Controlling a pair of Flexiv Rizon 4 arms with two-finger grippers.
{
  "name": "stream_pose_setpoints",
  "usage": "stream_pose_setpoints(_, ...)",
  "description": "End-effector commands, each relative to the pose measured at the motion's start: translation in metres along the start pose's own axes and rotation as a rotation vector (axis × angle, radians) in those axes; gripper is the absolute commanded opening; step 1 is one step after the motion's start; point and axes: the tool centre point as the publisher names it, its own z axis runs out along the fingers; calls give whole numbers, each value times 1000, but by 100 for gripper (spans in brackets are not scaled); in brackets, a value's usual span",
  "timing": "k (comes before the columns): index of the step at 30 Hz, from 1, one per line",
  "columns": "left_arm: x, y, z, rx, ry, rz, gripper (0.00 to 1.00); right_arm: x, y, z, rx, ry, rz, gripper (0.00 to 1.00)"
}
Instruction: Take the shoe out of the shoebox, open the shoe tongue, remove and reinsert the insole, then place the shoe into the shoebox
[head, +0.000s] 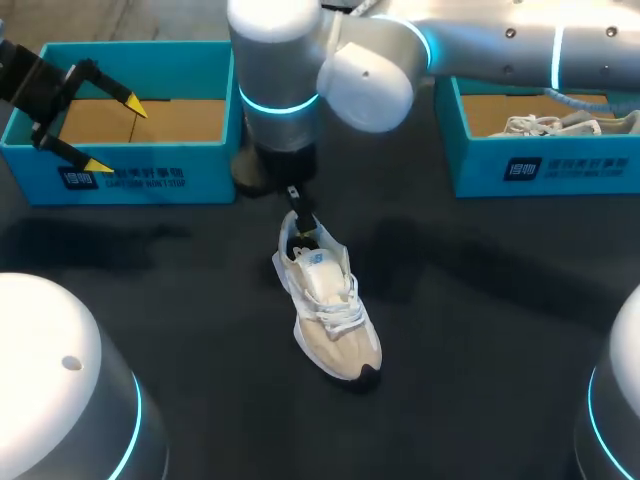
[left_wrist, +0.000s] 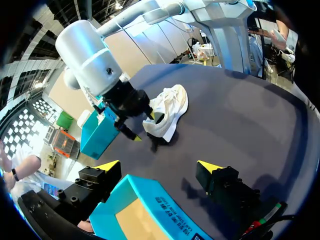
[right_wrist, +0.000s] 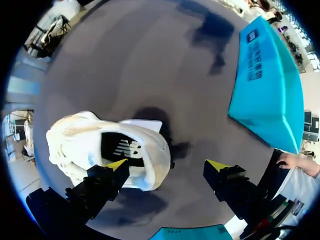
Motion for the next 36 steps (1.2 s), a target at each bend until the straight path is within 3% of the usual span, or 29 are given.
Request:
stream_pose_setpoints(1,0,0,-1,-1,3,1,100,-6,12,12,27,15,-9,100)
stream_pose_setpoints(15,0,0,-1,-1,3,1,100,-6,13,31,52,49,-8,100)
stream_pose_setpoints(17,0,0,-1,-1,3,1,100,-5,12,34,52,57,-7,92)
stream_pose_setpoints(20,0,0,-1,-1,3,1,100,-4,10,38,54,74,1,89)
stream_pose_setpoints(23,0,0,-1,-1,3,1,100,-3,10,42,62,87,7,77)
stream_pose_setpoints(26,0,0,-1,-1,3,1,100,0,8,45,64,93,23,52)
stream_pose_setpoints(32,0,0,-1,-1,3,1,100,5,6,52,71,115,42,40)
stream_pose_setpoints(35,0,0,-1,-1,3,1,100,8,7,56,68,126,58,25)
stream_pose_setpoints(36,0,0,-1,-1,3,1,100,9,6,57,66,126,62,13)
